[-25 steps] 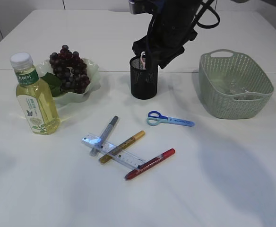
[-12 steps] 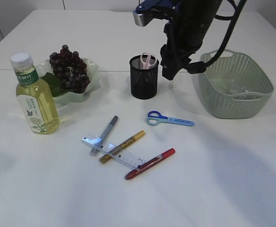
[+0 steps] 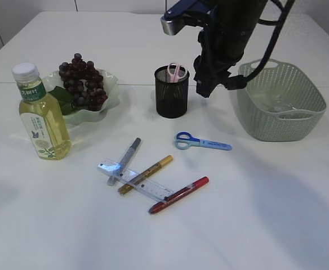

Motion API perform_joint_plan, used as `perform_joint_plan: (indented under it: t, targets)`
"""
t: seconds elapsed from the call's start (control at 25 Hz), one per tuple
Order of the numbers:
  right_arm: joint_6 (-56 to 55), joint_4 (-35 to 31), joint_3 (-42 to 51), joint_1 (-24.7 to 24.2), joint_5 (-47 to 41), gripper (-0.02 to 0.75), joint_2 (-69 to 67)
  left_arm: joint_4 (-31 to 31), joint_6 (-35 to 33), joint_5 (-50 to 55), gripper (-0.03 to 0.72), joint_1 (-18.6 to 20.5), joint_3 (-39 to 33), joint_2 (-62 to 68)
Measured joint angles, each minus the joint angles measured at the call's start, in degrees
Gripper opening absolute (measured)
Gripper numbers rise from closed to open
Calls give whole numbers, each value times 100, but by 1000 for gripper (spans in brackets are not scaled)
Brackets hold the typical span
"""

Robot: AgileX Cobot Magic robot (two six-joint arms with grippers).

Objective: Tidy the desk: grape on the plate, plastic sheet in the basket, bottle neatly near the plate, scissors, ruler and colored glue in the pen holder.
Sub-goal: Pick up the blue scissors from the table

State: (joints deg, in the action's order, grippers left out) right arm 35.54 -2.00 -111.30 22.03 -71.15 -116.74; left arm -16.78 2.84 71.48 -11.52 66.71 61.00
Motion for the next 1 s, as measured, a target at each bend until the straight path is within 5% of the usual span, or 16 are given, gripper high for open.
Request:
perform_joint_plan:
  t: [0.24,0.64,1.0]
  targets:
    - [1376,-784,0,0,0,323,0,138,0,0,415,0,0,0]
    - [2000,-1320,0,-435,0,323,-321,699,0,0,415,0,0,0]
    - [2371,-1071,0,-744,33,323,-824,716,0,9,415,0,0,23]
